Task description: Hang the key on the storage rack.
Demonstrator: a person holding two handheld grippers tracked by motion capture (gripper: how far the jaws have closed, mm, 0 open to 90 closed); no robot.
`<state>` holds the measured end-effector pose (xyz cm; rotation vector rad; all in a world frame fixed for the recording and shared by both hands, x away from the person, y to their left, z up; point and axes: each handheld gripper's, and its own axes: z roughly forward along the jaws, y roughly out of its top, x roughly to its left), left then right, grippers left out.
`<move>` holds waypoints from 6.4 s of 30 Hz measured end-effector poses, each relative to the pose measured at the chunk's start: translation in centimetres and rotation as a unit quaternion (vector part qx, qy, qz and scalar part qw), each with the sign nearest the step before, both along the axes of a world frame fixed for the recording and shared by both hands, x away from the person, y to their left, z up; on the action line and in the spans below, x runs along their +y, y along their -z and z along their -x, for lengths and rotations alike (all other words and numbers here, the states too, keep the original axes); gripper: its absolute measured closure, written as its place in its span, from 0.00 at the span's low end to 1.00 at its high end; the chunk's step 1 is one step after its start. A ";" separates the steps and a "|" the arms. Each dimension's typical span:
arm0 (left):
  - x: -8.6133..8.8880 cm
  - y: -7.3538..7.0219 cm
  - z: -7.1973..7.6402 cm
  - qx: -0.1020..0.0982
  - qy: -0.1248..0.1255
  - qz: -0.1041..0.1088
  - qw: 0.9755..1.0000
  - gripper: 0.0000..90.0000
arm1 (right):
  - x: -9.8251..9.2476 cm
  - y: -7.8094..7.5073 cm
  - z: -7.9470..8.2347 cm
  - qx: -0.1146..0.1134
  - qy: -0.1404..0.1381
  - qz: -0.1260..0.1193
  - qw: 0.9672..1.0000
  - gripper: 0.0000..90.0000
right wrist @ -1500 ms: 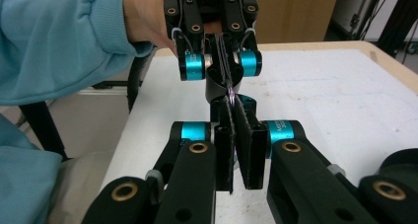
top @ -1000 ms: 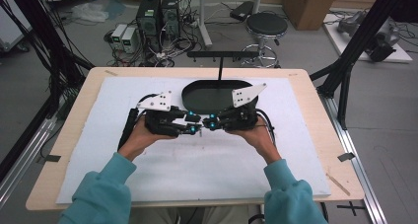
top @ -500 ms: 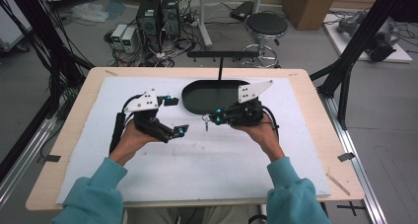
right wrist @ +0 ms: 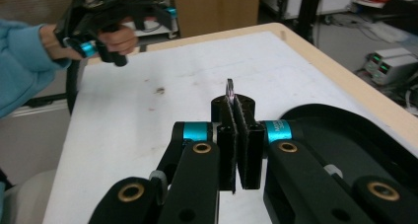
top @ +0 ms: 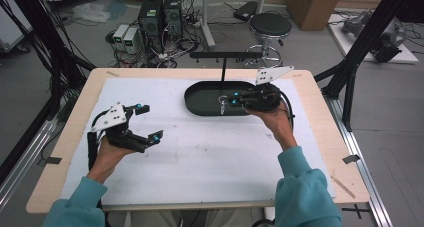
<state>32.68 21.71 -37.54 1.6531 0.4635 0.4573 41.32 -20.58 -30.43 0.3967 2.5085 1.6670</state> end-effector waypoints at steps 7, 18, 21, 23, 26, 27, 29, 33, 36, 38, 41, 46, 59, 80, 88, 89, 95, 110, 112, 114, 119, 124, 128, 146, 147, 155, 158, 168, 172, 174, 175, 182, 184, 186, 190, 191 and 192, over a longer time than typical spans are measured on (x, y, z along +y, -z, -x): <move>2.8 2.0 1.4 0.002 -0.026 0.016 1.000 0.02 | -1.4 -1.5 -1.4 -0.004 0.033 0.011 0.999 0.99; 5.3 5.0 3.1 0.000 -0.054 0.039 0.998 0.02 | -3.3 -3.5 -3.4 -0.010 0.077 0.035 0.996 0.99; 5.7 5.8 3.3 0.001 -0.057 0.046 0.997 0.02 | -4.0 -3.9 -4.0 -0.011 0.089 0.039 0.995 0.99; 6.0 6.3 3.4 0.004 -0.061 0.051 0.997 0.02 | -4.4 -4.2 -4.4 -0.009 0.096 0.045 0.994 0.99; 6.2 6.7 3.5 0.002 -0.064 0.055 0.996 0.02 | -4.8 -4.6 -5.0 -0.009 0.105 0.051 0.993 0.99; 6.2 6.8 3.5 0.000 -0.065 0.057 0.996 0.02 | -5.0 -4.8 -5.3 -0.014 0.108 0.054 0.993 0.99; 6.2 6.9 3.6 -0.002 -0.069 0.063 0.996 0.02 | -5.4 -5.0 -5.6 -0.015 0.113 0.055 0.992 0.99; 6.2 6.9 3.6 -0.008 -0.076 0.069 0.995 0.02 | -6.0 -5.2 -6.3 -0.011 0.127 0.055 0.990 0.99; 6.2 7.2 3.7 -0.011 -0.080 0.068 0.994 0.02 | -6.5 -5.2 -6.8 -0.007 0.135 0.061 0.989 0.99; 6.2 7.3 3.8 -0.013 -0.079 0.067 0.995 0.02 | -6.7 -5.4 -7.1 -0.007 0.139 0.067 0.988 0.99; 6.2 7.5 3.8 -0.013 -0.082 0.067 0.994 0.02 | -6.9 -5.5 -7.6 -0.007 0.143 0.066 0.987 0.99; 6.3 7.8 3.9 -0.019 -0.086 0.071 0.994 0.02 | -7.0 -5.2 -8.4 0.002 0.147 0.072 0.986 0.99; 6.3 8.2 4.1 -0.027 -0.096 0.082 0.992 0.02 | -6.8 -4.9 -10.2 0.011 0.158 0.090 0.983 0.99; 6.3 8.2 4.3 -0.036 -0.100 0.077 0.991 0.02 | -7.3 -3.4 -11.7 0.025 0.175 0.113 0.978 0.99; 6.3 8.3 4.3 -0.036 -0.100 0.076 0.991 0.02 | -7.5 -2.9 -12.3 0.033 0.183 0.115 0.976 0.99; 6.3 8.2 4.3 -0.037 -0.101 0.076 0.991 0.02 | -7.6 -2.9 -12.3 0.031 0.183 0.116 0.976 0.99; 6.2 8.3 4.3 -0.036 -0.100 0.077 0.991 0.02 | -7.7 -2.7 -12.5 0.032 0.190 0.111 0.975 0.99; 6.2 8.2 4.3 -0.037 -0.099 0.074 0.992 0.02 | -8.1 -2.3 -13.1 0.021 0.203 0.108 0.973 0.99; 6.2 8.2 4.3 -0.038 -0.099 0.074 0.992 0.02 | -8.1 -2.3 -13.2 0.021 0.205 0.107 0.973 0.99; 6.2 8.2 4.3 -0.038 -0.099 0.074 0.992 0.02 | -8.1 -2.3 -13.2 0.017 0.208 0.108 0.972 0.99; 6.2 8.2 4.3 -0.038 -0.099 0.074 0.992 0.02 | -7.8 -2.2 -13.3 0.012 0.216 0.112 0.970 0.98; 6.2 8.3 4.3 -0.038 -0.099 0.074 0.992 0.02 | -7.6 -2.1 -13.4 0.006 0.221 0.119 0.968 0.97; 6.2 8.3 4.3 -0.037 -0.099 0.074 0.992 0.02 | -7.5 -2.0 -13.4 0.003 0.236 0.113 0.965 0.90; 6.3 8.3 4.3 -0.034 -0.105 0.078 0.991 0.02 | -7.7 -5.0 -8.4 0.034 0.346 0.062 0.935 0.05; 6.3 8.3 4.3 -0.034 -0.105 0.079 0.991 0.02 | -7.6 -5.2 -8.0 0.033 0.338 0.059 0.939 0.03; 6.3 8.3 4.3 -0.036 -0.103 0.076 0.991 0.02 | -7.8 -4.5 -3.0 -0.031 0.311 0.025 0.950 0.01; 6.3 8.2 4.2 -0.035 -0.103 0.075 0.991 0.02 | -8.3 -3.7 -0.5 -0.053 0.289 0.019 0.956 0.01; 6.2 8.2 4.3 -0.036 -0.106 0.076 0.991 0.02 | -10.2 1.7 7.8 -0.106 0.241 -0.047 0.964 0.01; 6.2 8.2 4.3 -0.038 -0.109 0.074 0.991 0.02 | -10.7 5.0 9.6 -0.107 0.254 -0.062 0.959 0.01; 6.2 8.3 4.4 -0.040 -0.109 0.076 0.990 0.02 | -11.2 6.9 10.3 -0.094 0.263 -0.081 0.957 0.01; 6.2 8.3 4.4 -0.040 -0.109 0.076 0.990 0.02 | -11.3 7.8 10.6 -0.093 0.270 -0.087 0.954 0.01; 6.2 8.3 4.6 -0.044 -0.110 0.076 0.990 0.02 | -11.9 12.3 12.2 -0.135 0.297 -0.119 0.938 0.01; 6.2 8.3 4.7 -0.046 -0.111 0.077 0.990 0.02 | -12.0 13.2 12.2 -0.127 0.302 -0.122 0.937 0.01; 6.3 8.3 4.8 -0.048 -0.112 0.077 0.989 0.02 | -12.0 13.9 12.1 -0.125 0.302 -0.125 0.937 0.01; 6.3 8.3 4.9 -0.048 -0.113 0.078 0.989 0.02 | -11.9 14.6 11.7 -0.120 0.303 -0.116 0.938 0.01; 6.3 8.3 4.9 -0.048 -0.113 0.078 0.989 0.02 | -11.8 15.0 11.6 -0.114 0.304 -0.114 0.939 0.01; 6.3 8.3 4.9 -0.048 -0.112 0.076 0.990 0.02 | -11.7 15.0 11.6 -0.117 0.306 -0.110 0.938 0.01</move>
